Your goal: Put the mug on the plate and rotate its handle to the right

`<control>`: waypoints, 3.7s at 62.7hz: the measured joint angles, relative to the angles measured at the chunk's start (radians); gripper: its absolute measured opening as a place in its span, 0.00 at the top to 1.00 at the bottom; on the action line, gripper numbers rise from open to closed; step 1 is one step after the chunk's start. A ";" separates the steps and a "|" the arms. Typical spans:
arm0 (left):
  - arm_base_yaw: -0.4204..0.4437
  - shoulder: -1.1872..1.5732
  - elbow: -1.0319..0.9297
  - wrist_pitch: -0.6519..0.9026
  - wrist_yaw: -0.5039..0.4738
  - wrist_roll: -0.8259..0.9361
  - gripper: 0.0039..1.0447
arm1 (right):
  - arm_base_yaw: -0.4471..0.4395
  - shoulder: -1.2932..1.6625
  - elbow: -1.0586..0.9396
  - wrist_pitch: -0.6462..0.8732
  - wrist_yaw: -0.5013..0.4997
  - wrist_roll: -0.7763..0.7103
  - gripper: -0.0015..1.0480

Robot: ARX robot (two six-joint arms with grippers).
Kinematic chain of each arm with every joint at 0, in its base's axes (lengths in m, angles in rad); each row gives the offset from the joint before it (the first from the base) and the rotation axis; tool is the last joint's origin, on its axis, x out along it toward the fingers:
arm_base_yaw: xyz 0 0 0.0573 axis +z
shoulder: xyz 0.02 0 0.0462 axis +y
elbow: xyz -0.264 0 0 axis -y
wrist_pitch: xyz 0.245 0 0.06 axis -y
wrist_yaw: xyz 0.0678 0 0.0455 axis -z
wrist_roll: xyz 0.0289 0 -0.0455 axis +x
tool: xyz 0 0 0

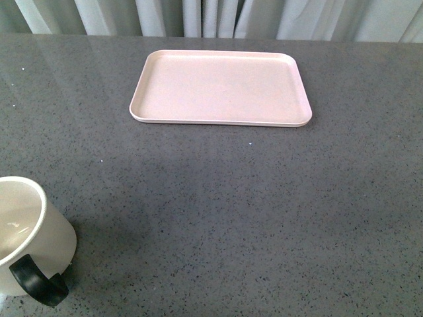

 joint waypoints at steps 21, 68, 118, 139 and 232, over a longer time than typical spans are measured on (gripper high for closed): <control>0.000 0.000 0.000 0.000 0.000 0.000 0.09 | 0.000 0.000 0.000 0.000 0.000 0.000 0.09; -0.048 0.777 0.375 -0.240 0.180 0.098 0.09 | 0.000 0.000 0.000 0.000 0.000 0.000 0.09; 0.062 1.226 0.481 -0.178 0.311 0.322 0.09 | 0.000 0.000 0.000 0.000 0.000 0.000 0.09; 0.086 1.369 0.523 -0.117 0.314 0.330 0.09 | 0.000 0.000 0.000 0.000 0.000 0.000 0.09; 0.113 1.569 0.594 -0.104 0.341 0.451 0.85 | 0.000 0.000 0.000 0.000 0.000 0.000 0.09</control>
